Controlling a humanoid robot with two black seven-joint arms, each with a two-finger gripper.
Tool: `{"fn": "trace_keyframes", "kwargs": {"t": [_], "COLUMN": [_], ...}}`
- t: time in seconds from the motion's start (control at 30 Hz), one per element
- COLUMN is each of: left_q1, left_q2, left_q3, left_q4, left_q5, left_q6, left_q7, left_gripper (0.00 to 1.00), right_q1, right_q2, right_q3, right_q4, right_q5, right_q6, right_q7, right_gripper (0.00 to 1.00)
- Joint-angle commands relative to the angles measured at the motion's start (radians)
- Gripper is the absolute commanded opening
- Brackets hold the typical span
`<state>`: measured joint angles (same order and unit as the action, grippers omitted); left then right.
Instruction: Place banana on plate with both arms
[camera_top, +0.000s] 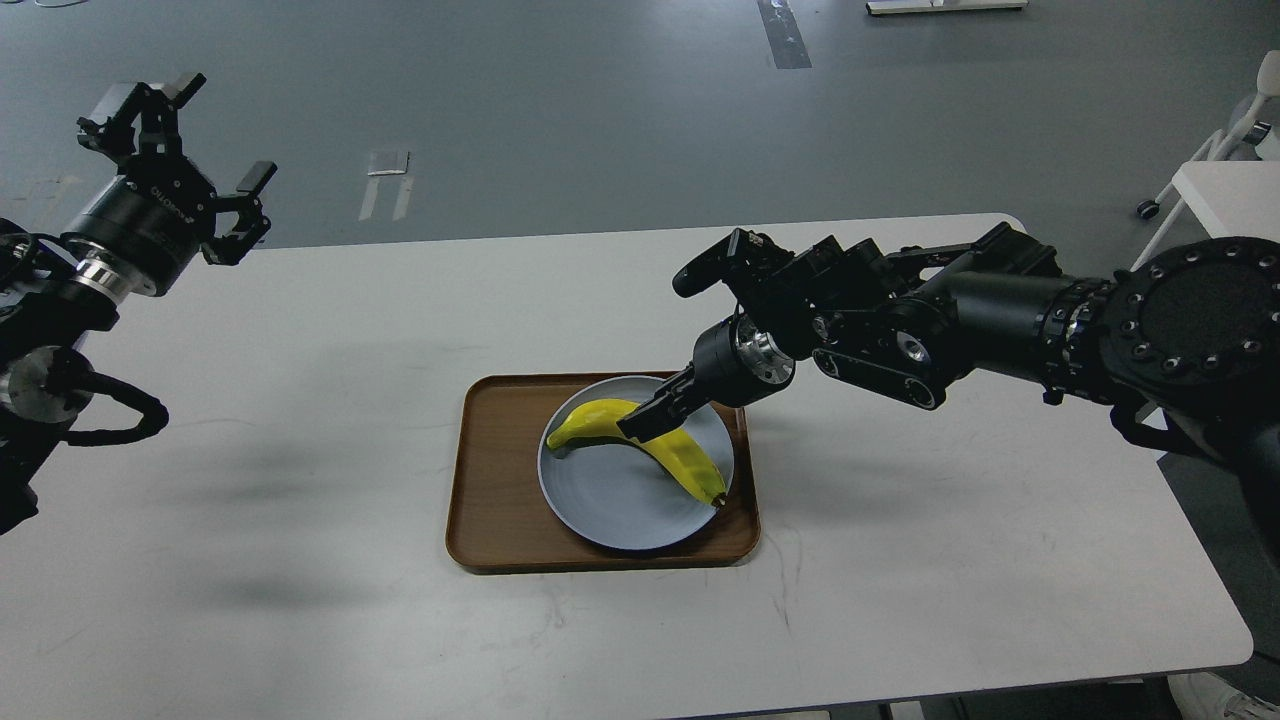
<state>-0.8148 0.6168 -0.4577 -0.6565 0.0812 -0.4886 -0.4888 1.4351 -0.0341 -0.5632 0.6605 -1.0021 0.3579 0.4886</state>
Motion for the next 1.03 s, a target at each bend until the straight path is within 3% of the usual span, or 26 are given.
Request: {"fn": "trace_keyframes", "kwargs": {"t": [0.0,0.17,0.3,0.5,0.73,1.0], "left_q1": [0.000,0.003,0.009,0.022,0.057,0.080], "left_q2": [0.000,-0.005,-0.029,-0.080,-0.152,-0.209], "left_q3": [0.001,0.004,0.008,0.017,0.017,0.016], "left_q4": [0.000,0.000,0.000,0.002,0.009,0.029], "left_q5": [0.000,0.002,0.002,0.012,0.018,0.017], "left_q6": [0.000,0.000,0.000,0.000,0.000,0.000], "left_q7": [0.000,0.000,0.000,0.000,0.000,0.000], "left_gripper": [0.99,0.99,0.99,0.99,0.99,0.99], "right_q1": [0.011,-0.070,-0.238,-0.461,-0.619,-0.648], "right_q2": [-0.075,-0.200,-0.273,-0.279,-0.273,-0.280], "right_q3": [0.122,0.327,0.494,0.727,0.910,0.924], "right_q4": [-0.022,-0.030,-0.050,-0.053,-0.051,-0.018], "right_q5": [0.133,0.382,0.601,0.793,0.826,0.826], "right_q6": [-0.002,-0.010,-0.013,-0.011,-0.005,0.000], "right_q7": [0.000,0.000,0.000,0.000,0.000,0.000], "right_gripper": [0.97,0.98,1.00,1.00,1.00,1.00]}}
